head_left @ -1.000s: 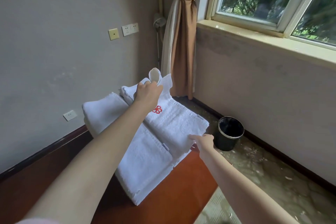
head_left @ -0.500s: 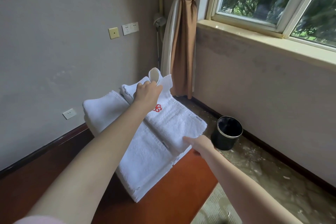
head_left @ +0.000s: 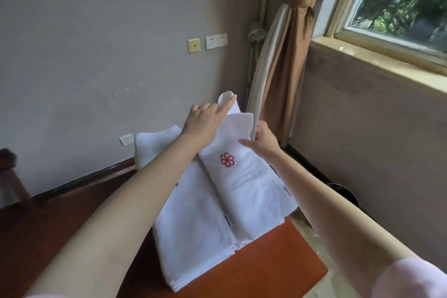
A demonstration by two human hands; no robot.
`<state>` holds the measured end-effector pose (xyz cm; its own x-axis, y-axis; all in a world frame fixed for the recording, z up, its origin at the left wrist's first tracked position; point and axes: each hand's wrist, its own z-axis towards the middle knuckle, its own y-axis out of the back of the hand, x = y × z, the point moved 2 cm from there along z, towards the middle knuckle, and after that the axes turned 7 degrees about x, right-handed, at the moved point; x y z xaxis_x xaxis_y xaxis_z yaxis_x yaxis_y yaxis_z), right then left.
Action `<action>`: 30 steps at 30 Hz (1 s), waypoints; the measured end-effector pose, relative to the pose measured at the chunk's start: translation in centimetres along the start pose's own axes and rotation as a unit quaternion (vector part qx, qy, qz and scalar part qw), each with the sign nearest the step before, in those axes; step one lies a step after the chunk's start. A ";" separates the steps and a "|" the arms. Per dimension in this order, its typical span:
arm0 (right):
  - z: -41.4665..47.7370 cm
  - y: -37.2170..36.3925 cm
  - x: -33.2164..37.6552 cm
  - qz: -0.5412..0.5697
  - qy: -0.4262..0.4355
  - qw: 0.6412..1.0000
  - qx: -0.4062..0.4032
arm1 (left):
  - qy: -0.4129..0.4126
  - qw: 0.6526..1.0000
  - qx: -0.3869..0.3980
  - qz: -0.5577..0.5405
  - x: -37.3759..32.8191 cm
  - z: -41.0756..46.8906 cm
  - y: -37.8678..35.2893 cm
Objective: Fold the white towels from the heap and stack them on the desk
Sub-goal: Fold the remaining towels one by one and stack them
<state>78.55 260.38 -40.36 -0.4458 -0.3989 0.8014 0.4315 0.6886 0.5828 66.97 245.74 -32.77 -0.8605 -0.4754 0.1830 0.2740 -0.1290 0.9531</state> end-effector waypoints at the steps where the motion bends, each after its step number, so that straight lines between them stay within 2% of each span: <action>1: 1.7 0.1 0.6 0.007 0.015 1.000 0.021 | 0.007 1.000 0.005 -0.008 0.5 0.5 -0.1; 6: 8.2 -0.4 2.9 0.080 0.034 0.981 0.171 | 0.052 0.997 0.036 -0.049 3.1 2.9 -1.0; 9: 11.2 -1.2 3.0 0.078 0.040 0.981 0.170 | 0.092 0.992 0.052 -0.072 4.6 4.3 -2.2; 11: 13.0 -2.0 2.6 0.116 0.032 0.979 0.166 | 0.133 0.985 0.059 -0.092 5.4 5.3 -3.4; 14: 15.1 -2.9 2.1 0.154 -0.029 0.974 0.163 | 0.234 0.965 0.036 -0.110 6.5 6.2 -5.4; 16: 16.5 -3.6 1.3 0.105 -0.053 0.980 0.161 | 0.314 0.934 0.058 -0.160 7.4 6.0 -7.1; 19: 17.8 -4.9 -0.4 0.006 -0.044 0.981 0.188 | 0.413 0.867 0.122 -0.248 8.8 4.7 -10.5; 25: 17.8 -6.1 -2.0 0.030 -0.089 0.980 0.177 | 0.489 0.737 0.199 -0.422 8.5 3.2 -14.9; 28: 17.3 -6.1 -2.3 0.041 -0.086 0.978 0.188 | 0.519 0.665 0.180 -0.506 6.8 3.6 -16.1; 30: 16.9 -5.8 -2.4 0.073 -0.057 0.979 0.184 | 0.533 0.649 0.132 -0.527 6.3 3.8 -16.3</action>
<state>63.78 267.57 -47.95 -0.4943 -0.2236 0.8401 0.1953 0.9131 0.3580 55.42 248.13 -46.26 0.3148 -0.5939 -0.7404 -0.4283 -0.7850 0.4476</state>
